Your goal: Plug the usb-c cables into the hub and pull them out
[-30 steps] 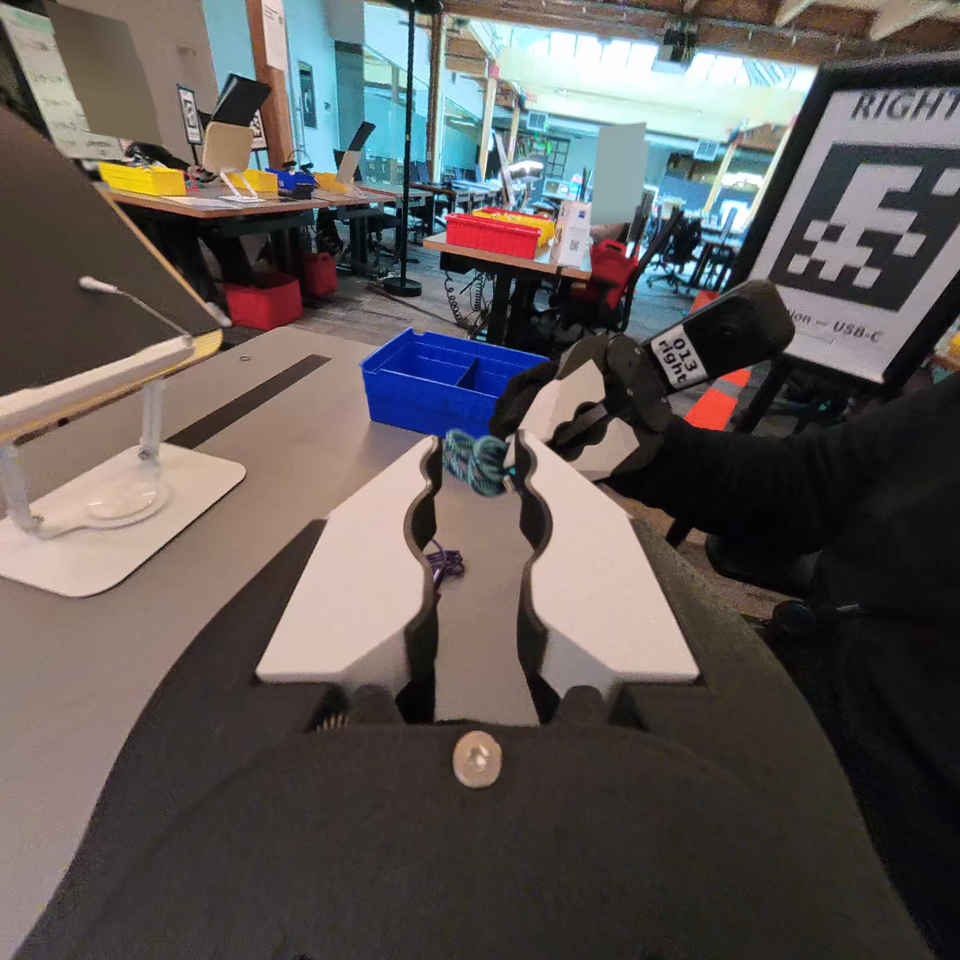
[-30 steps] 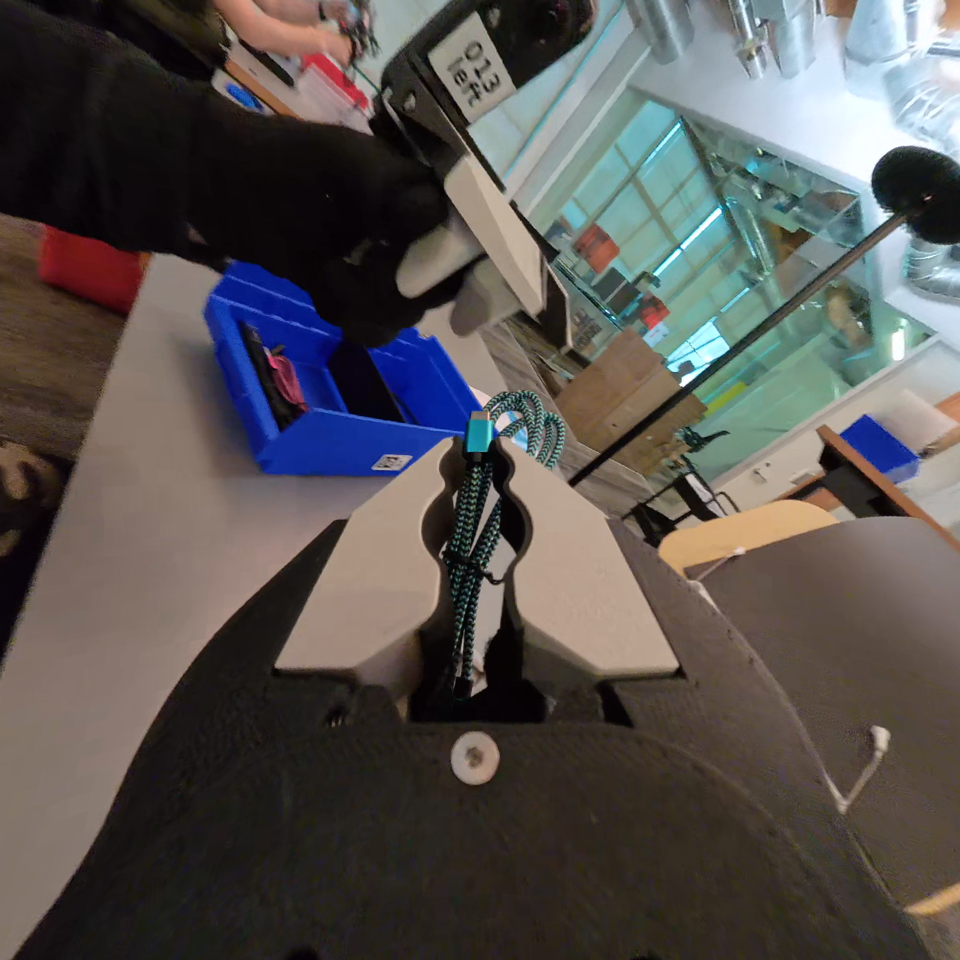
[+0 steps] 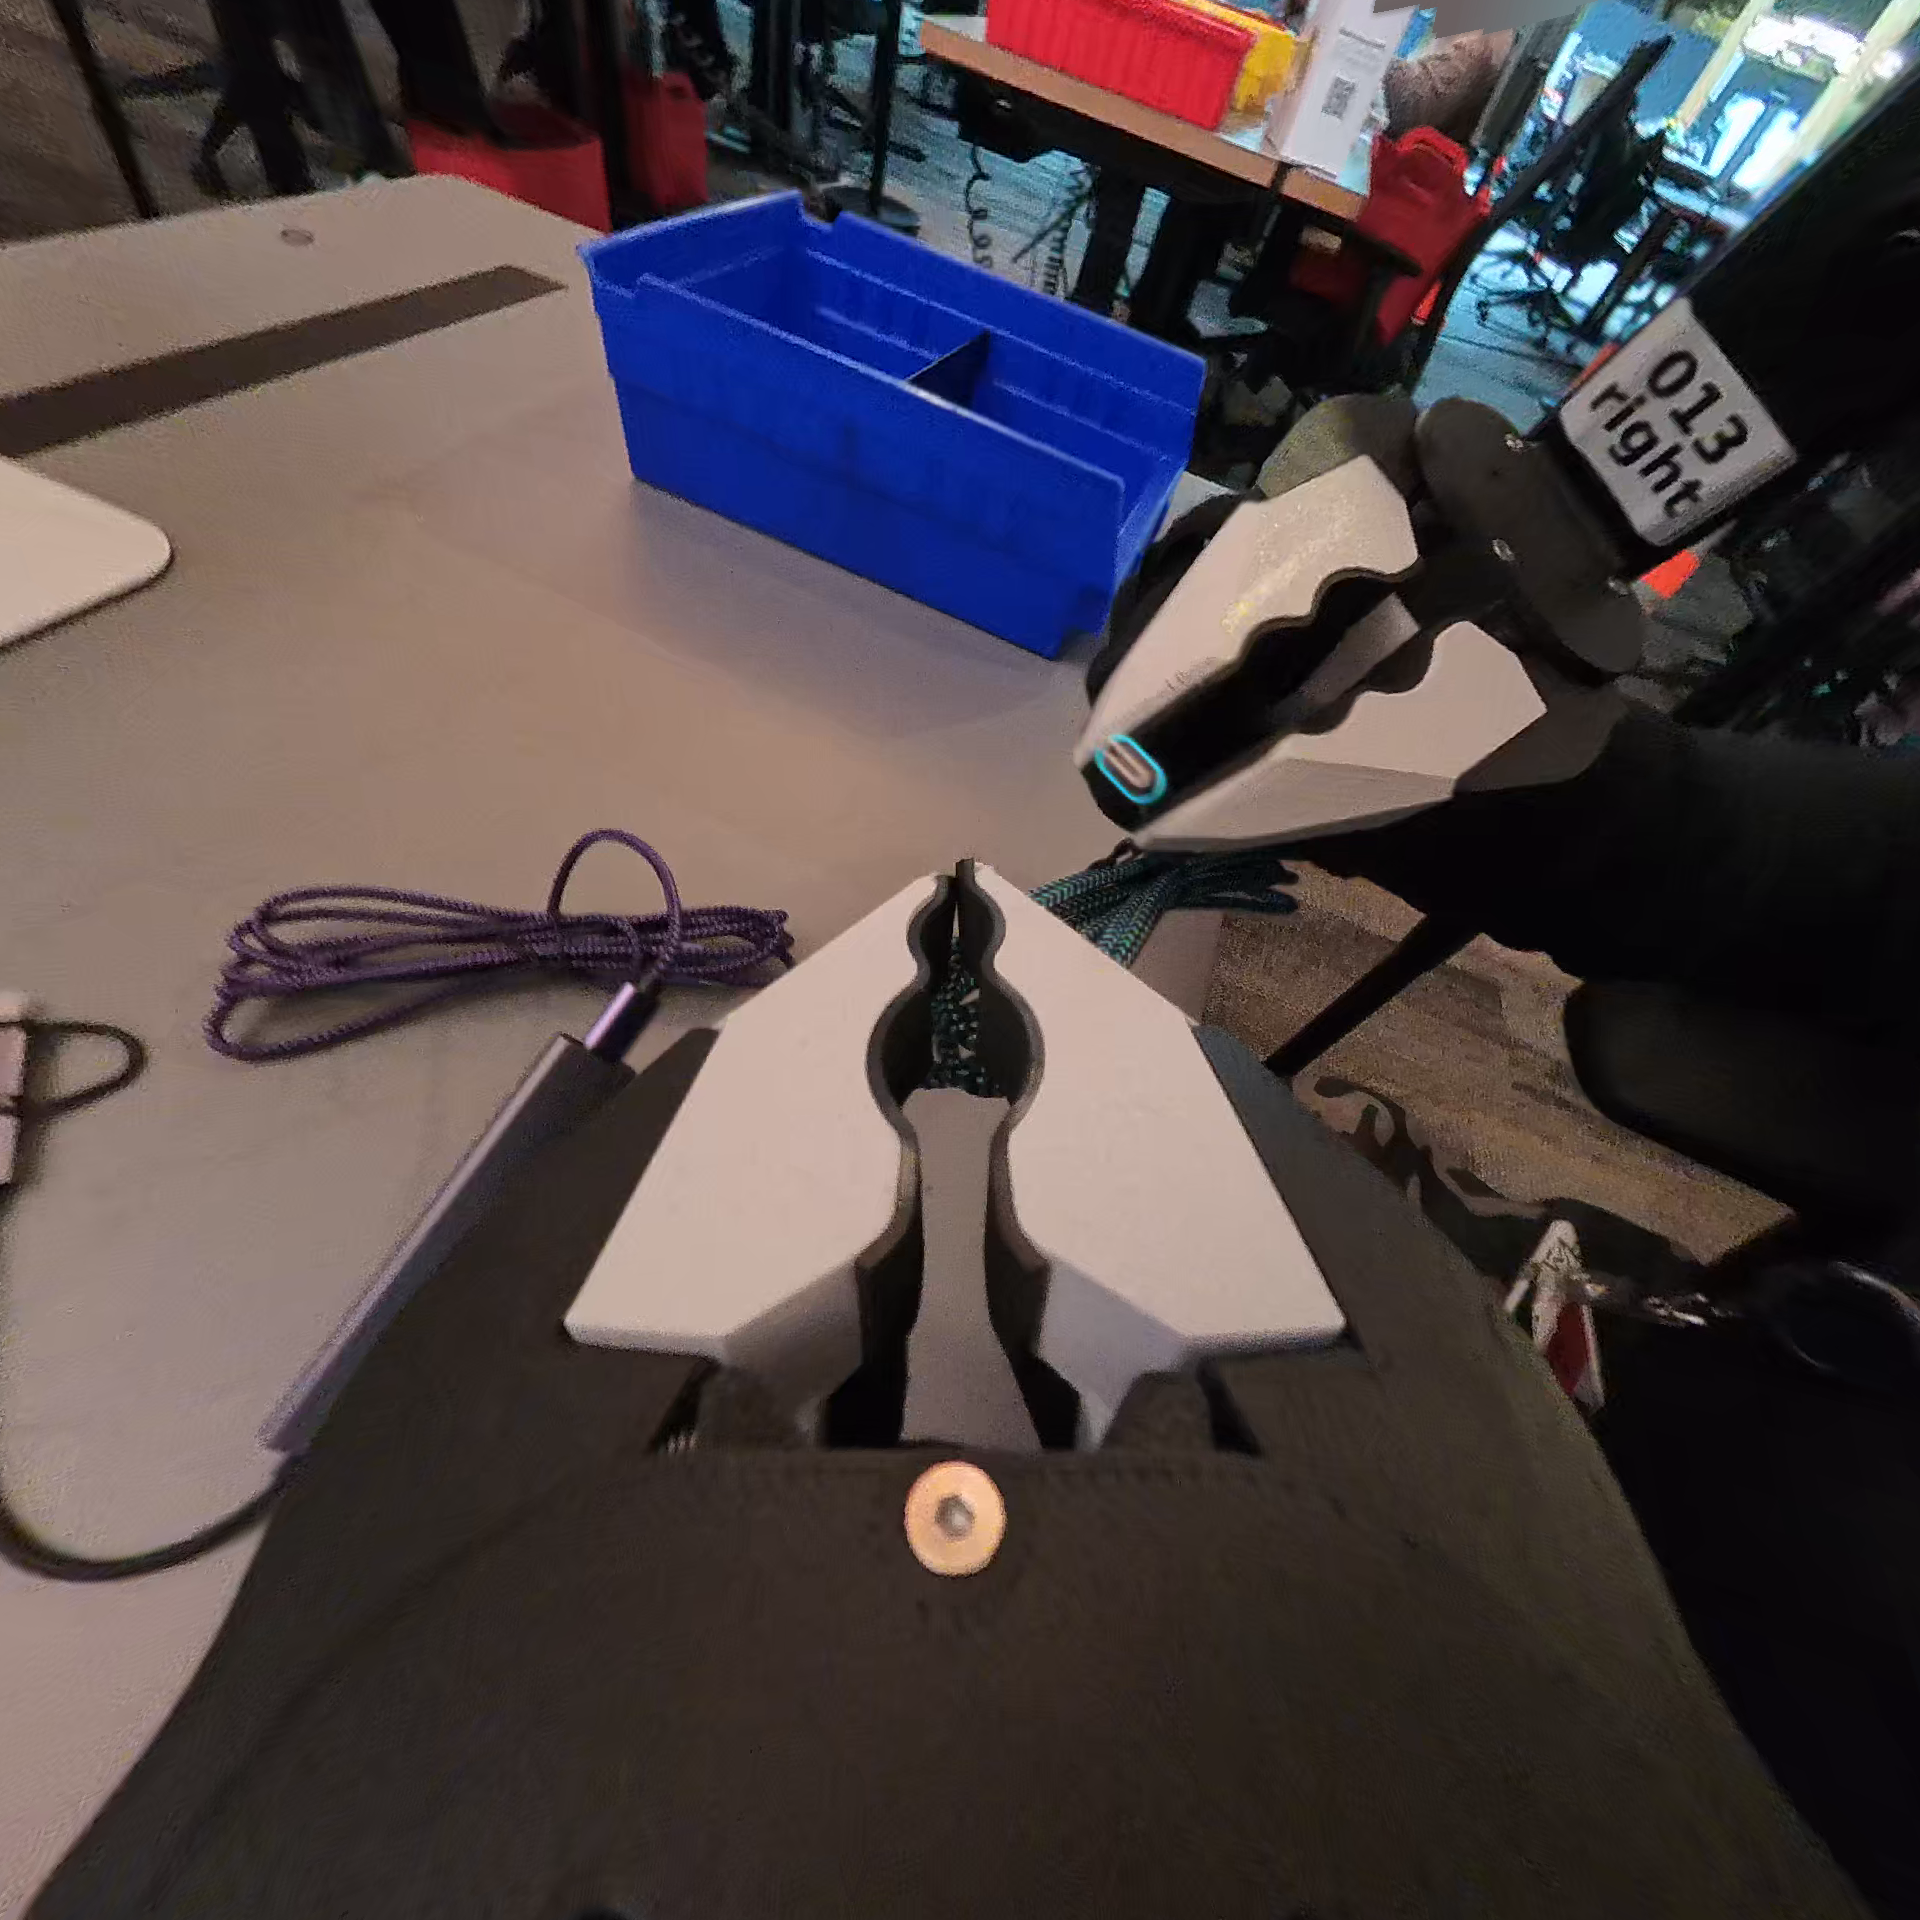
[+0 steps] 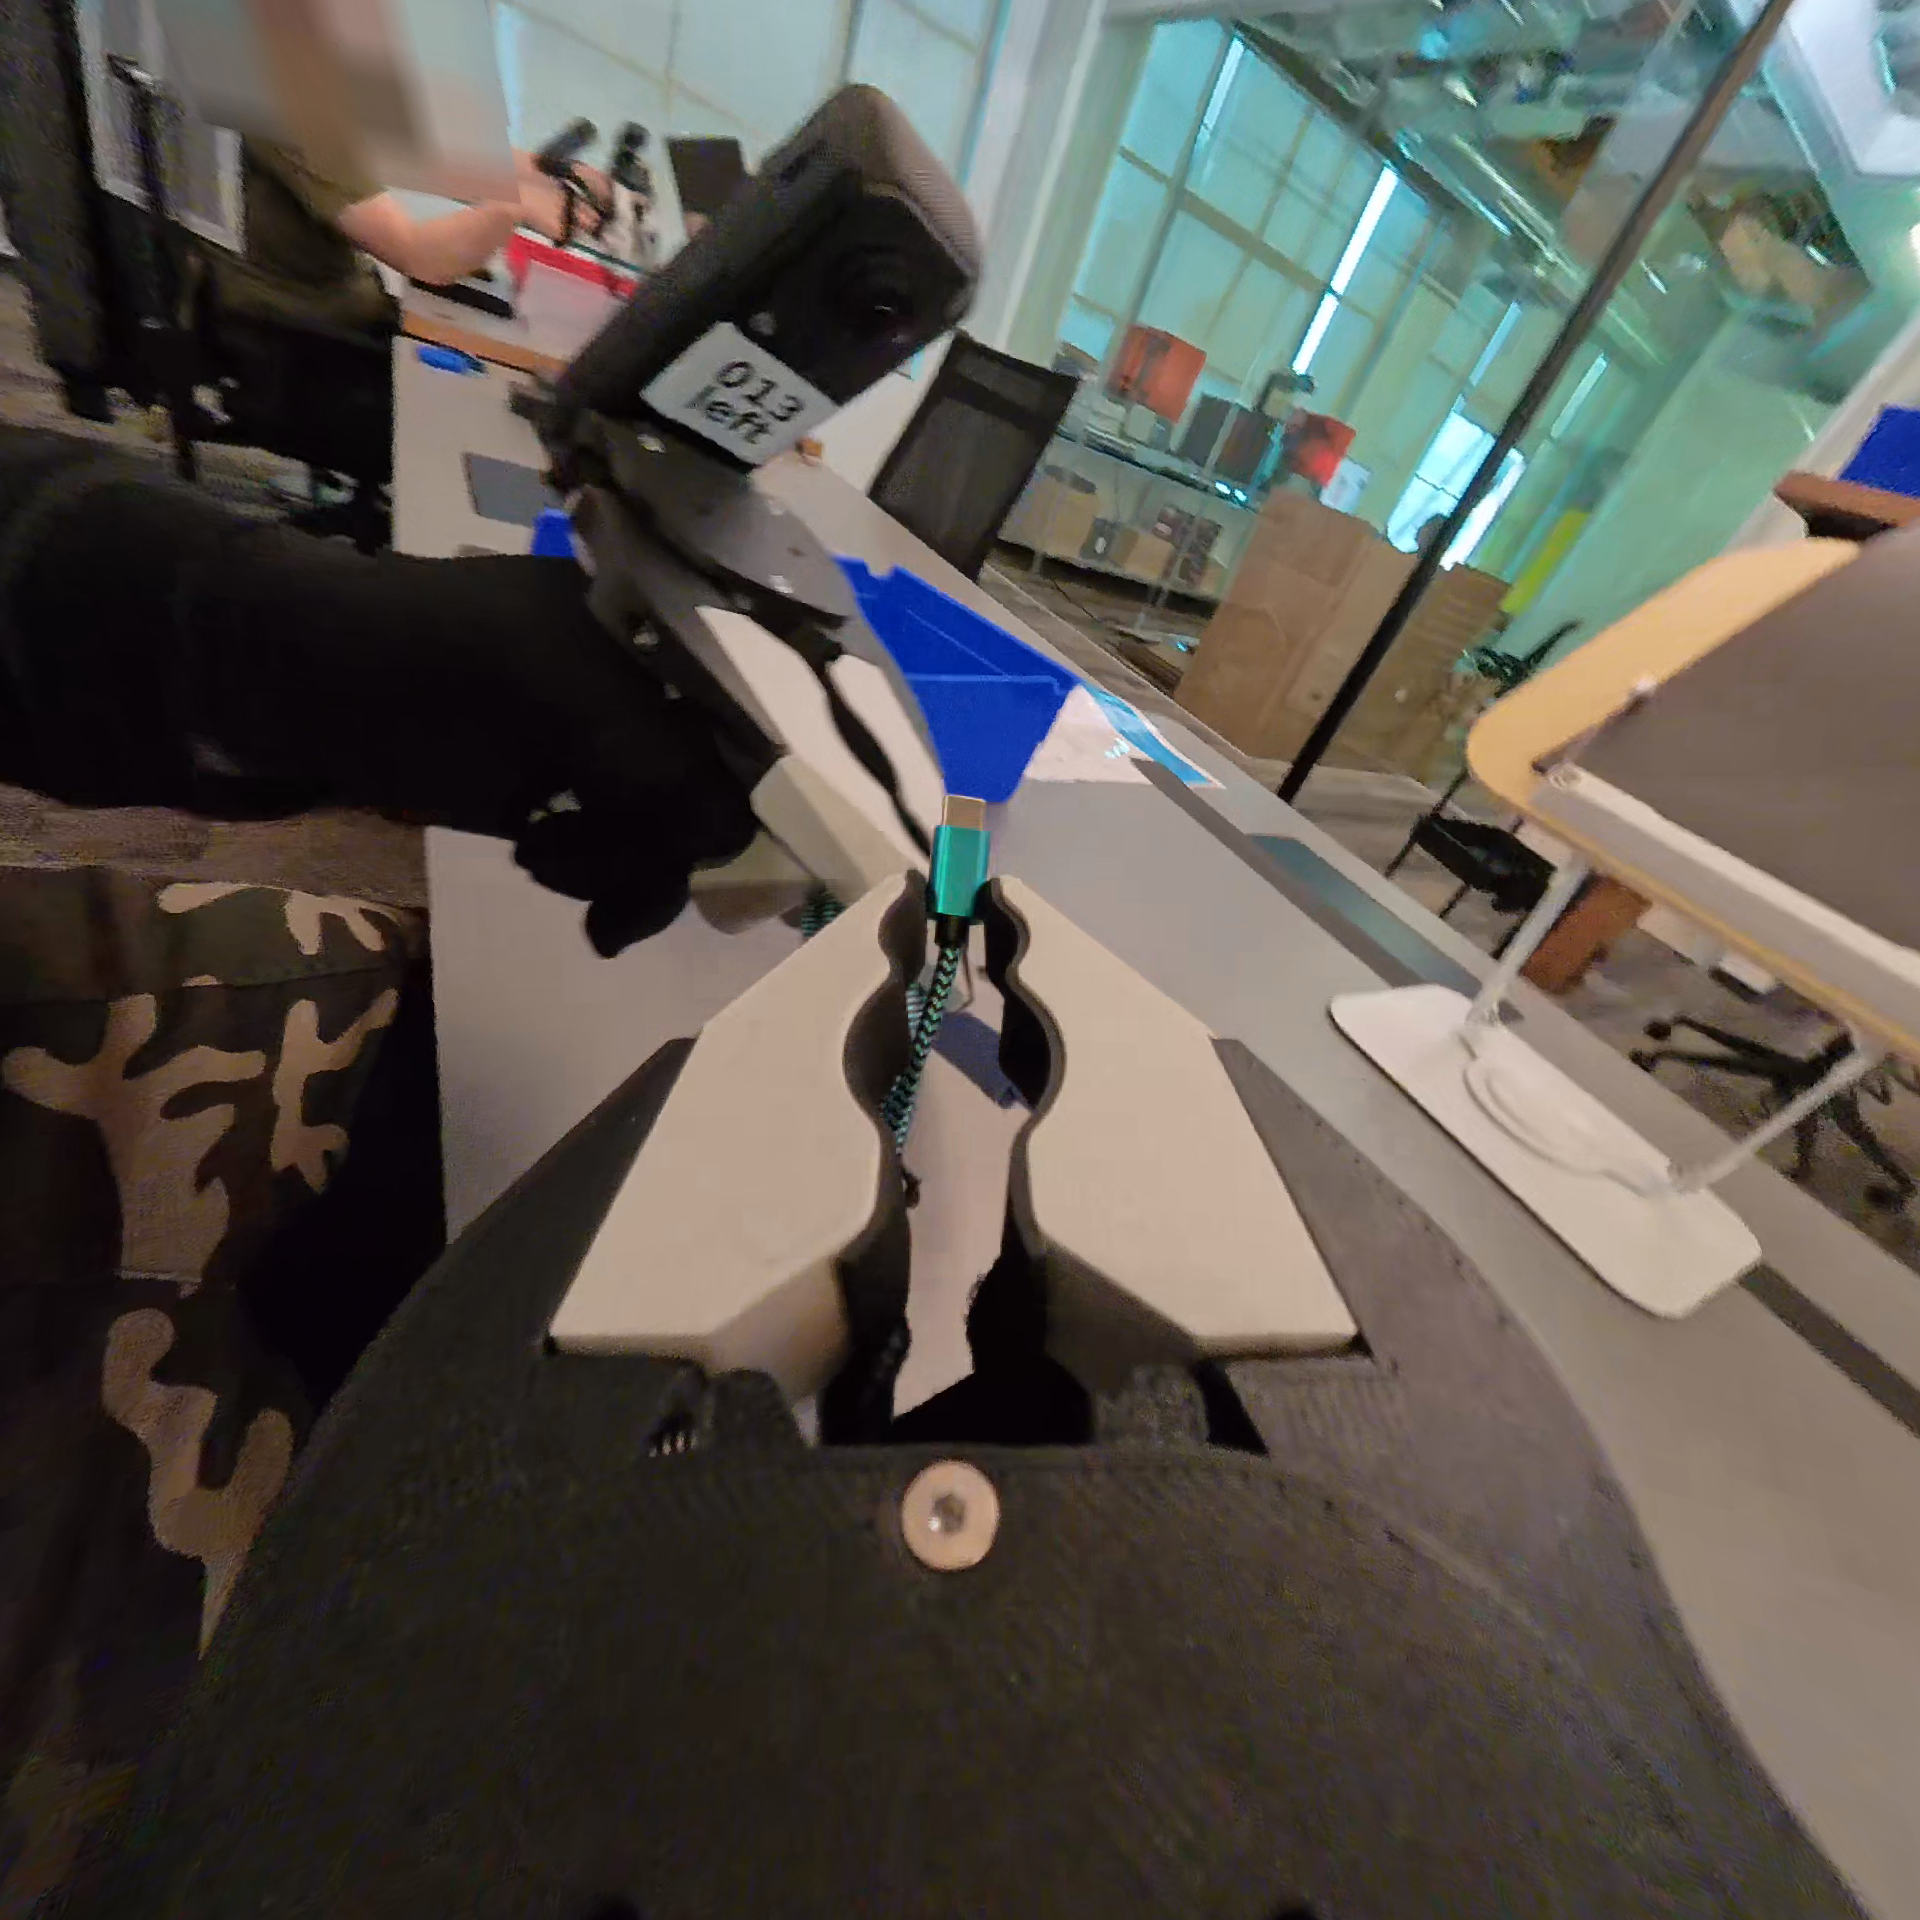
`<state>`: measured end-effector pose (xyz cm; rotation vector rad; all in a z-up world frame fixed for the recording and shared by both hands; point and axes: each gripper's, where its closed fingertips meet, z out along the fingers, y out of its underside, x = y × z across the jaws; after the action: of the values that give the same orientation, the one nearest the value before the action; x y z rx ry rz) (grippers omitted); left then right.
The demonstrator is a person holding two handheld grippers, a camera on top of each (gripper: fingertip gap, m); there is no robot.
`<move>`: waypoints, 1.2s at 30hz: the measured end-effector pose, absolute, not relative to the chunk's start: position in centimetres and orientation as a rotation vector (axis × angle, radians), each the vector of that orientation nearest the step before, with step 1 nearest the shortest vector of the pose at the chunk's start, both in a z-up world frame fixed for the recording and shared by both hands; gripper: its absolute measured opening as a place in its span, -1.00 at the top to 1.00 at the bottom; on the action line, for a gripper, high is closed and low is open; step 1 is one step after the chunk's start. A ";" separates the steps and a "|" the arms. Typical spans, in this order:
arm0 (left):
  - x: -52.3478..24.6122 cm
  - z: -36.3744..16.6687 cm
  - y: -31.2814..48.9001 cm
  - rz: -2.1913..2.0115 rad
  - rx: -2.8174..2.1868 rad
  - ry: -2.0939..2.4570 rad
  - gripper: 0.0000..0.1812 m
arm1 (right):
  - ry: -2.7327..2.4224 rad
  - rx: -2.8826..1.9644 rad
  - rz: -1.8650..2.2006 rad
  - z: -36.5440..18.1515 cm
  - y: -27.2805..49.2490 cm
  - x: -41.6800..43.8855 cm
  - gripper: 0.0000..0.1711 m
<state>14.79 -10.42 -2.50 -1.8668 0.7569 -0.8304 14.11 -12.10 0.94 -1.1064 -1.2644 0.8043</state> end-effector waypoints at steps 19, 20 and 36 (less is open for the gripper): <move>16.1 -12.9 -11.3 -0.695 -2.188 0.624 1.00 | -1.184 -1.345 0.845 -4.5 -9.3 12.3 0.93; 16.2 -12.9 -11.3 -0.706 -2.188 0.615 1.00 | -1.154 -1.358 0.852 -4.3 -8.9 12.4 0.93; 14.5 -8.1 -11.6 -0.891 -2.059 0.625 0.70 | -1.347 -1.272 0.590 -5.0 -9.1 12.9 0.94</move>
<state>14.55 -11.63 -8.13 -2.0590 0.6246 -0.8913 12.90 -9.07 -5.03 -1.2722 -1.3466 0.5902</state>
